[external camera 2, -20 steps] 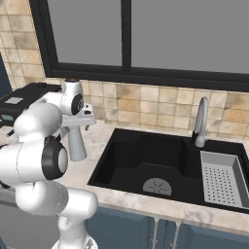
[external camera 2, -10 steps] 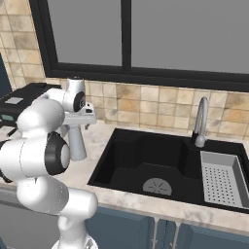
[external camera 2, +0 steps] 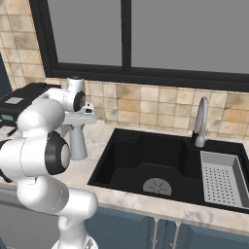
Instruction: There is a tray on the dining counter. Grab the cup, mug, and pitcher and place them on the tray. The pitcher may be placed next to the tray if it cannot fit the tray.
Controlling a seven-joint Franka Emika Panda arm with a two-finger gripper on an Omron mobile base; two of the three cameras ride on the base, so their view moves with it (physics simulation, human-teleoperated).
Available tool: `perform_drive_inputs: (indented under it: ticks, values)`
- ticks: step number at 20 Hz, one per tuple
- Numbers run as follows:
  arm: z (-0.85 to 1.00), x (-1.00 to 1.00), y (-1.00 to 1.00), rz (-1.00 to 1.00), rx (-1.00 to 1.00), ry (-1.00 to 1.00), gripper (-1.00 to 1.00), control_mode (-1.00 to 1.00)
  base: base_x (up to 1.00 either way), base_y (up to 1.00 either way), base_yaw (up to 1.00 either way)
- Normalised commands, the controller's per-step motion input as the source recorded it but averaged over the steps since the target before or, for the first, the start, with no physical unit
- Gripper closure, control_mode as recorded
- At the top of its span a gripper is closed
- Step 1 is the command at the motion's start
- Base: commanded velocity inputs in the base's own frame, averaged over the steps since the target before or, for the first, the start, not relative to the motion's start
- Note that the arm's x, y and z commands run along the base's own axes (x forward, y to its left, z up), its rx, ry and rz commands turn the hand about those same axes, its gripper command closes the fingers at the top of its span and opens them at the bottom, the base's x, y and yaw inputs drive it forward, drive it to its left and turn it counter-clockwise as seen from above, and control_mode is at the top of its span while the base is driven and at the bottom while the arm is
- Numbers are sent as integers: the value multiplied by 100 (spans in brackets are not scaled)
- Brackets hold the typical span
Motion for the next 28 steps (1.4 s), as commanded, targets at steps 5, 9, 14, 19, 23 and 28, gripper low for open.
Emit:
perform_drive_inputs:
  ticks: [5,9,14,19,23,28]
  values:
    - [0,0,0,0,0,0,100,-100,0,0,0]
    - [0,-4,0,0,0,-2,100,-100,0,0,0]
    - [12,-37,0,-2,0,-14,100,-100,0,0,0]
    - [10,-64,0,0,0,-22,100,-100,0,0,0]
    - [26,-74,-1,-1,0,-26,100,-100,0,0,0]
    - [52,-70,-18,0,0,-24,100,-100,0,0,0]
